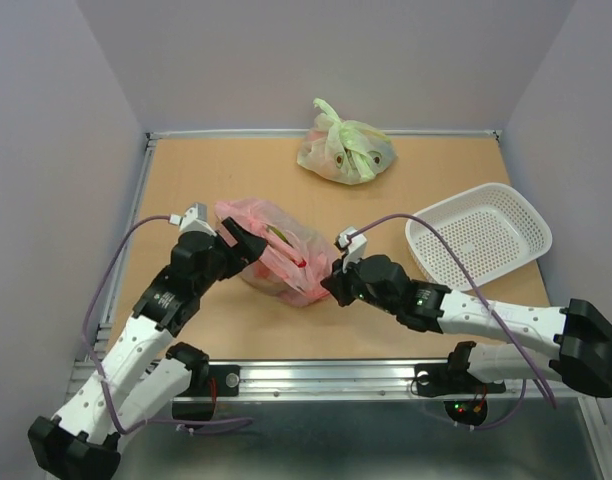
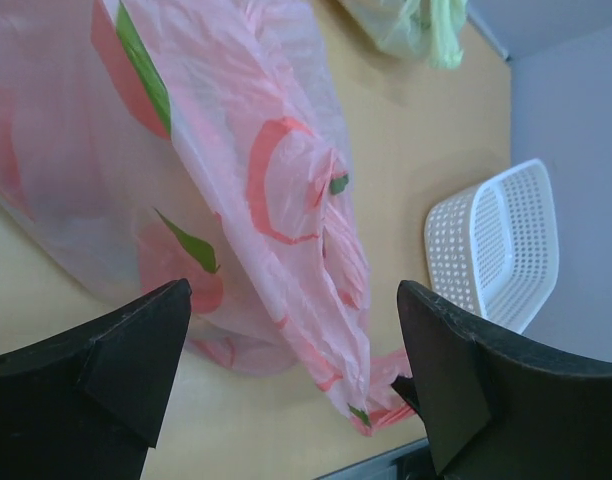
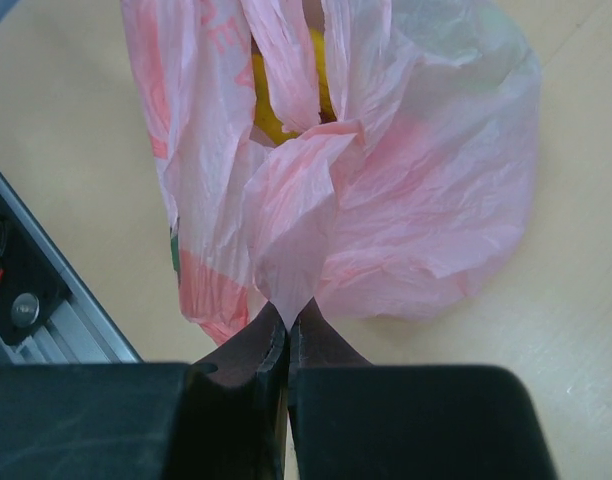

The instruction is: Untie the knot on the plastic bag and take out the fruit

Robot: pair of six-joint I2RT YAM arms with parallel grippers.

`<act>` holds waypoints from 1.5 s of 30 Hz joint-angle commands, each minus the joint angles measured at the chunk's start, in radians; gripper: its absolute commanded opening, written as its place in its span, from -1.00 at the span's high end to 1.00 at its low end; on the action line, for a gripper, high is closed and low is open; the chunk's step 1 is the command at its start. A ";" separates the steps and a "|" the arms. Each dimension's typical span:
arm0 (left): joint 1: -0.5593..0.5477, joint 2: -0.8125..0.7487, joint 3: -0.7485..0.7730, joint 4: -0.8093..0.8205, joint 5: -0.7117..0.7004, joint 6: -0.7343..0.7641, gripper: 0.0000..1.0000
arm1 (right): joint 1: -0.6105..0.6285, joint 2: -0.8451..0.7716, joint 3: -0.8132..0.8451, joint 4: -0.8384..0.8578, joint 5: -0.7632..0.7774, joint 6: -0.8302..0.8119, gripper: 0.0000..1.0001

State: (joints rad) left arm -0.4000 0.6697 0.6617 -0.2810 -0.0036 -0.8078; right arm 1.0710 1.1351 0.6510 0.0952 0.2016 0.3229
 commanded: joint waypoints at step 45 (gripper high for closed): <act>-0.217 0.199 -0.139 -0.033 -0.340 -0.077 1.00 | -0.114 0.652 0.780 -0.244 0.110 -0.337 -0.93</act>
State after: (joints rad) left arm -0.6178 0.8871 0.5301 -0.3080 -0.3317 -0.9096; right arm 1.0134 1.7321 1.3472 -0.1314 0.3805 -0.0124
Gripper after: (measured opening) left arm 0.025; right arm 0.980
